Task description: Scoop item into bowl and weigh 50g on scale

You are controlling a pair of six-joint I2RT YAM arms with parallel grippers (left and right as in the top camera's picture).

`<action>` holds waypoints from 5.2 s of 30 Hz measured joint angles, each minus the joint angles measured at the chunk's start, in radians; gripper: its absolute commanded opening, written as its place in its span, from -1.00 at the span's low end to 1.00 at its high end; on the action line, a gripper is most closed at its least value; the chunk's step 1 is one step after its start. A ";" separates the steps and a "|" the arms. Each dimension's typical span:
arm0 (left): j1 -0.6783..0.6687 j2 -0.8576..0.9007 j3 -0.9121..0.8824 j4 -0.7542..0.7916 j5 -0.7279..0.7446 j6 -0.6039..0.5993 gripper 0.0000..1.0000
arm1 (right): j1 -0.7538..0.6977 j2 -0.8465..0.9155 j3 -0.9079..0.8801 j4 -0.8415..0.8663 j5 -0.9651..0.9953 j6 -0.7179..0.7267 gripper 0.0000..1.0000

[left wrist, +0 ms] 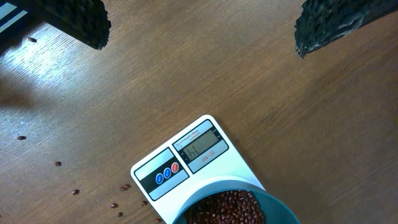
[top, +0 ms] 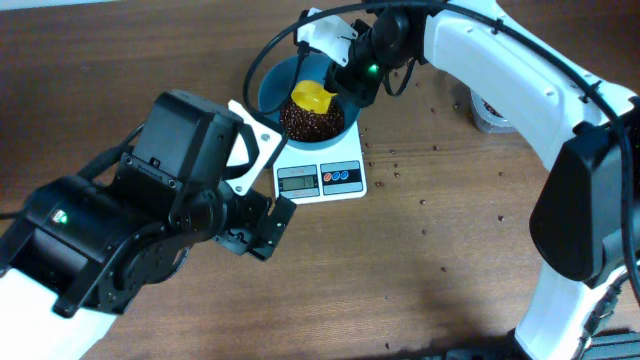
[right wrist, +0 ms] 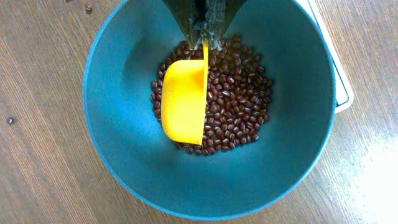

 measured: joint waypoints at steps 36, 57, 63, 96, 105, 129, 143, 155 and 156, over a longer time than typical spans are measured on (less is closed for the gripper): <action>0.000 0.000 0.000 0.000 0.000 0.000 0.98 | -0.233 0.000 0.033 -0.070 -0.537 0.275 -0.92; 0.000 0.000 0.000 0.000 0.000 0.000 0.97 | -0.017 0.034 0.035 -0.008 -0.004 0.135 -0.92; 0.000 0.000 0.000 0.000 0.000 0.000 0.98 | -0.016 0.035 0.036 0.028 0.083 0.131 -0.92; 0.000 0.000 0.000 0.000 0.000 0.000 0.98 | -0.162 0.018 0.039 -0.158 -0.401 0.161 -0.92; 0.000 0.000 0.000 0.000 0.000 0.000 0.98 | -0.390 0.018 0.130 -0.158 -0.738 0.204 -0.92; 0.000 0.000 0.000 0.000 0.000 0.000 0.98 | -0.788 -0.018 0.186 -0.468 -0.210 0.283 -0.92; 0.000 0.000 0.000 0.000 0.000 0.000 0.98 | -0.555 -0.113 0.190 -0.365 0.460 0.278 -0.92; 0.000 0.000 0.000 0.000 0.000 0.000 0.98 | -0.426 -0.112 0.313 -0.306 -0.352 0.173 -0.92; 0.000 0.000 0.000 0.000 0.000 0.000 0.98 | -0.398 -0.112 0.313 -0.306 -0.367 0.169 -0.92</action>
